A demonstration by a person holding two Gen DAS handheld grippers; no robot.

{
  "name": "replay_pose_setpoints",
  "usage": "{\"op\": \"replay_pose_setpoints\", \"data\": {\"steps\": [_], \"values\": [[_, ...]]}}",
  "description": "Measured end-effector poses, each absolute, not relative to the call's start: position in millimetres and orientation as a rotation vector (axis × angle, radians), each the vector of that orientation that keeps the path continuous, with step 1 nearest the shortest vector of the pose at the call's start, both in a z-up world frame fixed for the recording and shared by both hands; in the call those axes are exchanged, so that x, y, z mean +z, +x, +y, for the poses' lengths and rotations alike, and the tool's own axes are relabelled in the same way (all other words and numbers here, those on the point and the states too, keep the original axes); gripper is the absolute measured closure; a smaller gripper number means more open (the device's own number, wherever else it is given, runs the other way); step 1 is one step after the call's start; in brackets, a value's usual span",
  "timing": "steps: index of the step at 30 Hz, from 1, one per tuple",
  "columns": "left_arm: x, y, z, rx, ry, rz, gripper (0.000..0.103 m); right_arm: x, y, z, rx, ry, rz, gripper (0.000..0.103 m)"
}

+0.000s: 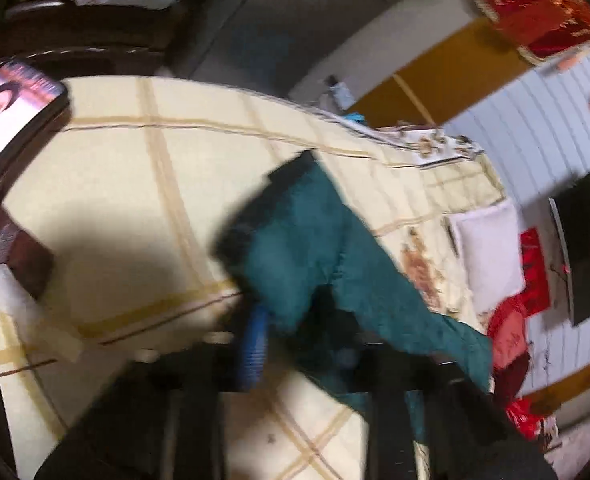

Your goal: Fold large clothes

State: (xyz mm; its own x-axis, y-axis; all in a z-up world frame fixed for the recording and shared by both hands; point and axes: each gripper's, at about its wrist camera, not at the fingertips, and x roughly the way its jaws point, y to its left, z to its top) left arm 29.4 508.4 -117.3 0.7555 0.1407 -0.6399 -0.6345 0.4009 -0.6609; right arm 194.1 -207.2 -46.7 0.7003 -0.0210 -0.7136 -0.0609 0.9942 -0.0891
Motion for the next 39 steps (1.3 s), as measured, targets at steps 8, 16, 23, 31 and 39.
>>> {"op": "replay_pose_setpoints", "data": {"steps": [8,16,23,31,39], "values": [[-90,27,493,0.549,-0.938,0.502,0.103,-47,195,-207,0.023,-0.105,0.796,0.001],[-17,52,437,0.374,-0.775,0.414,0.103,-34,185,-216,0.003,-0.092,0.750,0.001],[29,104,339,0.192,-0.694,0.416,0.103,-24,174,-240,-0.098,-0.112,0.698,0.001],[68,181,172,-0.063,-0.573,0.485,0.103,-16,167,-268,-0.127,-0.058,0.695,0.001],[79,238,12,-0.292,-0.468,0.584,0.103,-30,169,-286,-0.098,0.038,0.782,0.001]]}}
